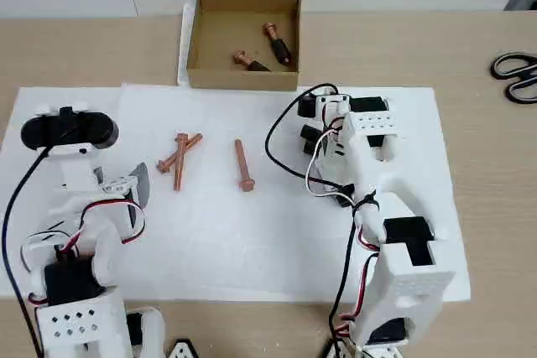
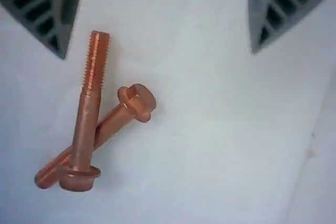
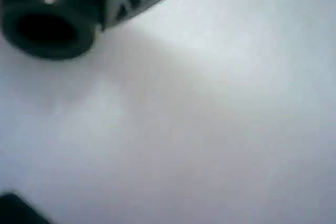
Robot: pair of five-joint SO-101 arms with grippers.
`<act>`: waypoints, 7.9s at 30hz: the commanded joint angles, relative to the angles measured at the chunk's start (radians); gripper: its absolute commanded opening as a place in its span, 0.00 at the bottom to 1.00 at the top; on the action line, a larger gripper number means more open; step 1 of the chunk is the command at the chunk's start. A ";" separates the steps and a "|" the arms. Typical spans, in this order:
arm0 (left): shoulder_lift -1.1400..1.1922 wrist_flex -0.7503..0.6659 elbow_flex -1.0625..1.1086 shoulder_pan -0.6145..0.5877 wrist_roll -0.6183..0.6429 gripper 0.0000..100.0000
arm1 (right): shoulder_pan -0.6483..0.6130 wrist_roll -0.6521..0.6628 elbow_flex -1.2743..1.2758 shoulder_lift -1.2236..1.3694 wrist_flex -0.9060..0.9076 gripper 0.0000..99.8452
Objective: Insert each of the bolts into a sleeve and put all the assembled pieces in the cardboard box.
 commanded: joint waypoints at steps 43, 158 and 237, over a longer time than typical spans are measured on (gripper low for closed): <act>-0.014 -0.003 -0.016 0.000 0.000 0.22 | 0.001 0.012 -0.009 -0.013 -0.005 0.01; 1.494 0.493 -1.317 0.264 0.175 0.01 | 0.025 0.009 -0.095 -0.441 0.217 0.00; 0.218 -0.516 -0.064 0.799 0.474 0.01 | -0.424 -0.321 1.375 -2.078 -0.584 0.00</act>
